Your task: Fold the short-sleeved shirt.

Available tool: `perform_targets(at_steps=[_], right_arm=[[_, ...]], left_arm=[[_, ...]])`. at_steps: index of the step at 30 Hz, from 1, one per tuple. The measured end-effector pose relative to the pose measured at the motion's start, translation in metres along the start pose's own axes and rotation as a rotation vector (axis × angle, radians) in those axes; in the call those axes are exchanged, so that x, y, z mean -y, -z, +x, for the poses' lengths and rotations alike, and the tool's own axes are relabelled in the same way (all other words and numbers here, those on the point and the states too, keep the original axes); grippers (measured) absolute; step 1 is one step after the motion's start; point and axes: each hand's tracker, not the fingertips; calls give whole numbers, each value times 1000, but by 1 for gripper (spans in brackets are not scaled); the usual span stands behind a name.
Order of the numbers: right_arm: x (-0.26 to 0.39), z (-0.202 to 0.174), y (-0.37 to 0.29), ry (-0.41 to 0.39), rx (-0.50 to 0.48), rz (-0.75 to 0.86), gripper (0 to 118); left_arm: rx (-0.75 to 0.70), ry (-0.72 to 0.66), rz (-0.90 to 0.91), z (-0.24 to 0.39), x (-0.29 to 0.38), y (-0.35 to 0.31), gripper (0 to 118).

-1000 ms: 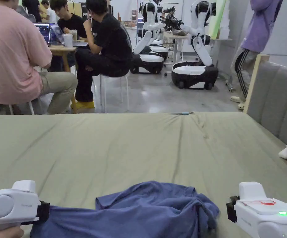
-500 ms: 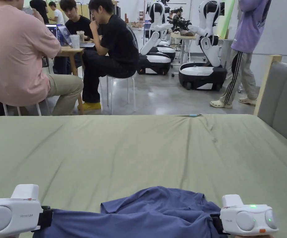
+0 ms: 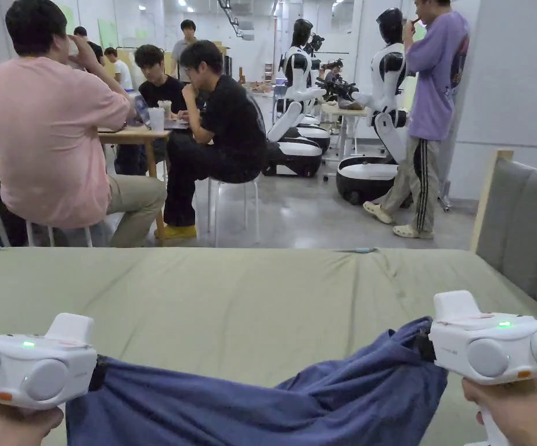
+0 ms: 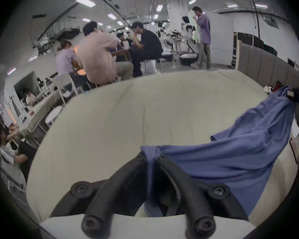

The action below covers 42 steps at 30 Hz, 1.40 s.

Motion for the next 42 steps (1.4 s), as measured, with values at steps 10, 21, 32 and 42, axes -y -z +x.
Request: perform_targets(at_steps=[10, 21, 32, 42], right_arm=[[-124, 2, -67, -110, 196, 263, 4], [-217, 13, -82, -73, 277, 357, 4], [-123, 18, 29, 16, 246, 149, 4], [-29, 40, 32, 7, 178, 72, 4]], left_arm=[[-224, -10, 274, -63, -121, -69, 3], [-268, -35, 400, -81, -231, -88, 3], [-205, 11, 230, -41, -166, 11, 3], [-46, 12, 204, -32, -64, -26, 3]])
